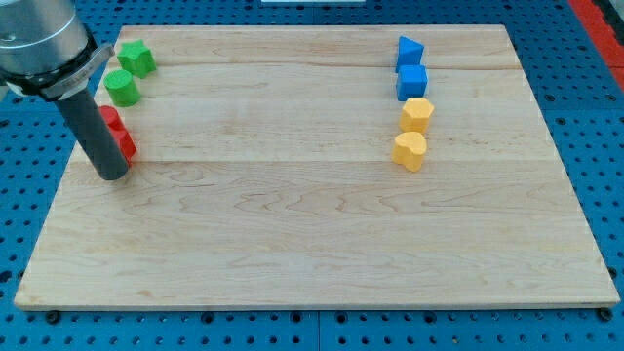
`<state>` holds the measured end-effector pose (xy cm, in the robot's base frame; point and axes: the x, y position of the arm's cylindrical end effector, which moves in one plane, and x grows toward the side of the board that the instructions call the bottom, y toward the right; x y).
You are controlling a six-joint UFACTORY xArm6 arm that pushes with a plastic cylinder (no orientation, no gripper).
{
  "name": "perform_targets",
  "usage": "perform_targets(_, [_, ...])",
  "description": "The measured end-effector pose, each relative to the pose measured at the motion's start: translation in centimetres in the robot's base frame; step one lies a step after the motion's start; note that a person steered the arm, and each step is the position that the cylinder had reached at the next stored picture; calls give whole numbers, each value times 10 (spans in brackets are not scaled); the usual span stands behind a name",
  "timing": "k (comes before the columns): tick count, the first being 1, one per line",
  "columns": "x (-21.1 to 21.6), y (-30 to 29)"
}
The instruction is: Push red blocks towards up
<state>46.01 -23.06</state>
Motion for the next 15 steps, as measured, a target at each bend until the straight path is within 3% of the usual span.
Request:
perform_targets(1, [3, -54])
perform_targets(4, [-47, -34])
perform_targets(7, [-30, -44])
perform_targets(9, [9, -37])
perform_targets(10, [22, 4])
perform_targets(11, [19, 34])
perform_targets(13, [-24, 35])
perform_targets(14, [-37, -5])
perform_targets(15, [-44, -1])
